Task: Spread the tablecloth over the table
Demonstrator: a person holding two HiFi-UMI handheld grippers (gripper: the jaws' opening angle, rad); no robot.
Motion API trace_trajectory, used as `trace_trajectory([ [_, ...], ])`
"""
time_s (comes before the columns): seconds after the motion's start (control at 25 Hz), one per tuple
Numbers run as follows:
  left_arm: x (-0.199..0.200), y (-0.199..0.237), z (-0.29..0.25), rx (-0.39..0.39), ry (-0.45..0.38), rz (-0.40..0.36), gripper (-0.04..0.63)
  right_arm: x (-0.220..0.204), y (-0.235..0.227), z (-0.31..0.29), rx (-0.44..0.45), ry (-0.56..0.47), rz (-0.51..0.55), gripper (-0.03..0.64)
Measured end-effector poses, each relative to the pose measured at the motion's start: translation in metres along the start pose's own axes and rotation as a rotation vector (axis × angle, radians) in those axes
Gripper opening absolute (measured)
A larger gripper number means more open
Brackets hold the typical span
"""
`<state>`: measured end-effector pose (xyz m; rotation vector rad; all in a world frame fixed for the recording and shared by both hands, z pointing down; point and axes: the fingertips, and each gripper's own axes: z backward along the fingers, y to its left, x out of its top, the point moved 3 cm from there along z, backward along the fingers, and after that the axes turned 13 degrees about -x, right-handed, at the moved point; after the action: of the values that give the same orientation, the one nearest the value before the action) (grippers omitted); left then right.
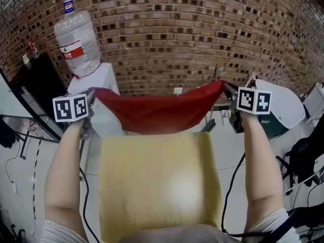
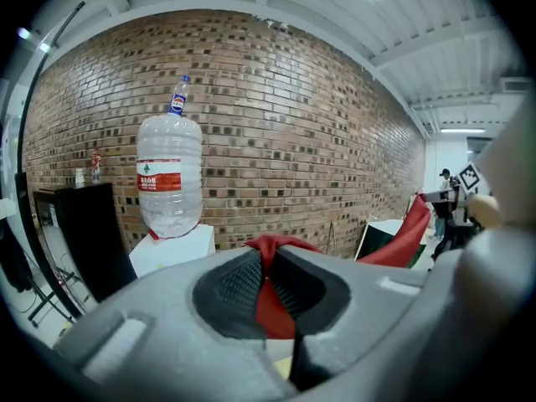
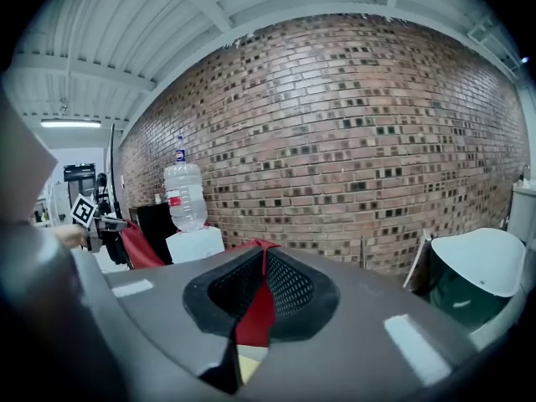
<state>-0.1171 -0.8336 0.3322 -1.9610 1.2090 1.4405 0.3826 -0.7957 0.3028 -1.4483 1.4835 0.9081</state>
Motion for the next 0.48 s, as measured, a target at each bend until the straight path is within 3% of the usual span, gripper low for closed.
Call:
trace_trajectory([
  [0.48,-0.049,-0.011,0.052,-0.015,0.034,0.015,0.018,-0.053,0.005,0.052,-0.056,0.045,-0.035,0.014],
])
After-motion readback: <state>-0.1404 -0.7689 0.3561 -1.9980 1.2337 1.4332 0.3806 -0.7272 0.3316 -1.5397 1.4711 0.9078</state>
